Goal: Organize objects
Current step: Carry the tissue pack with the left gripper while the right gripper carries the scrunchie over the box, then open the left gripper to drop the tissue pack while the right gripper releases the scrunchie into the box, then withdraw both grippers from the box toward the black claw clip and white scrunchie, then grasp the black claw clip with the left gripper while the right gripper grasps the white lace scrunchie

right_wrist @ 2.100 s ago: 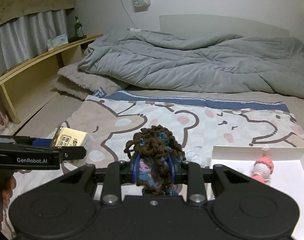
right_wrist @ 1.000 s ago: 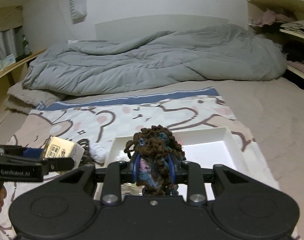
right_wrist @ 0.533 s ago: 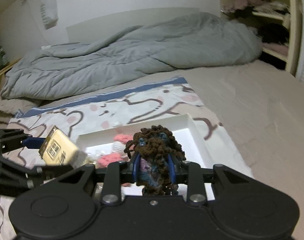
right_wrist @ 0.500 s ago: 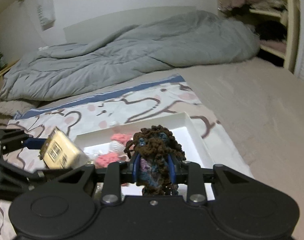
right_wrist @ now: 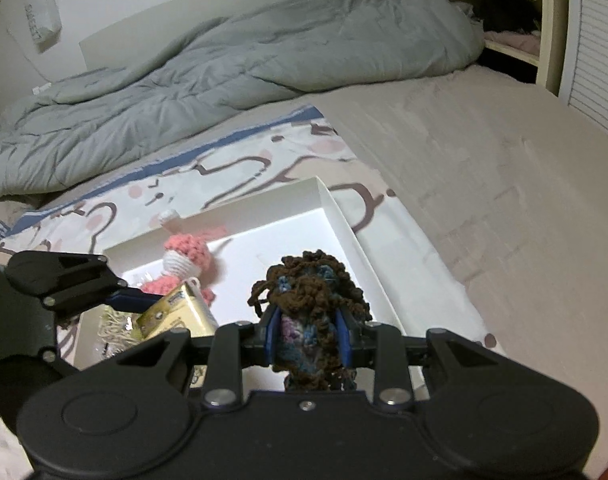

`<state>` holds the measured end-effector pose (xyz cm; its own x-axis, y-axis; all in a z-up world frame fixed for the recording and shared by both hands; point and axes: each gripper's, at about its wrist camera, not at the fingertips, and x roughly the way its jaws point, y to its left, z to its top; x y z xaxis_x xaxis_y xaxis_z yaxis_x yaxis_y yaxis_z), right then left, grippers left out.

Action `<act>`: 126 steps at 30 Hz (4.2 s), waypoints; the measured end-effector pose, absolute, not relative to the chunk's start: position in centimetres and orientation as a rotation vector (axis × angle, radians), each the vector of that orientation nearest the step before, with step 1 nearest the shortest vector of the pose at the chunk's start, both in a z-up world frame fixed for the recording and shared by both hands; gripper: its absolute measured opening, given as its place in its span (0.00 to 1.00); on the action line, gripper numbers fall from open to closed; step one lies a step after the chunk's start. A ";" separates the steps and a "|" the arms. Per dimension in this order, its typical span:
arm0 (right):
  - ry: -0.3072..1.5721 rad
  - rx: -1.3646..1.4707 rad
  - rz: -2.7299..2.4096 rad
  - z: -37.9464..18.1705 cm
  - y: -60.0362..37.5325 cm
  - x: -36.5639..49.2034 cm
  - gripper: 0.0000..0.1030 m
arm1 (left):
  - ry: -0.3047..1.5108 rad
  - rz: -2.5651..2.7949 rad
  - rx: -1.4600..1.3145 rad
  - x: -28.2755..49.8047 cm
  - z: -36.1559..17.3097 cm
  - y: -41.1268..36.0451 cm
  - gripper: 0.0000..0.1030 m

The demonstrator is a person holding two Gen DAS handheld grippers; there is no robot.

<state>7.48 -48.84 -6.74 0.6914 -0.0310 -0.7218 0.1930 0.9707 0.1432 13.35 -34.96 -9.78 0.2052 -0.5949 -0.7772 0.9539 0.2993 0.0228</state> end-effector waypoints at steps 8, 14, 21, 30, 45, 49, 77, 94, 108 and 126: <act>0.851 0.231 -0.162 -8.1 -49.8 7.9 0.31 | 0.799 -1.250 0.567 13.7 -11.9 -36.2 0.75; 0.904 0.267 -0.186 -9.4 -49.7 8.4 0.42 | 0.843 -1.204 0.551 14.1 -12.1 -35.7 0.85; 0.891 0.251 -0.174 -8.8 -49.2 8.0 0.42 | 0.834 -1.168 0.462 14.4 -9.9 -34.3 0.85; 0.839 0.226 -0.173 -6.9 -48.3 6.4 0.55 | 0.831 -1.062 0.364 13.5 -7.2 -31.9 0.85; 0.762 0.179 -0.175 -3.4 -46.2 3.8 0.67 | 0.780 -0.856 0.285 11.3 -3.3 -26.9 0.95; 0.745 0.167 -0.172 -2.7 -45.7 3.3 0.68 | 0.763 -0.807 0.253 10.9 -2.6 -25.3 0.99; 0.702 0.081 -0.150 -1.3 -42.1 1.5 1.00 | 0.741 -0.553 0.032 9.8 -2.0 -18.1 1.00; 0.677 0.127 -0.118 -2.2 -40.0 4.0 1.00 | 0.713 -0.425 0.020 11.4 -2.3 -13.0 1.00; 0.586 0.092 0.033 -2.6 -35.1 7.8 1.00 | 0.731 -0.320 -0.068 14.3 -3.6 -8.2 0.99; 0.575 -0.316 0.197 -5.5 -27.3 14.9 0.97 | 0.910 -0.190 -0.408 20.7 -9.8 -6.4 0.79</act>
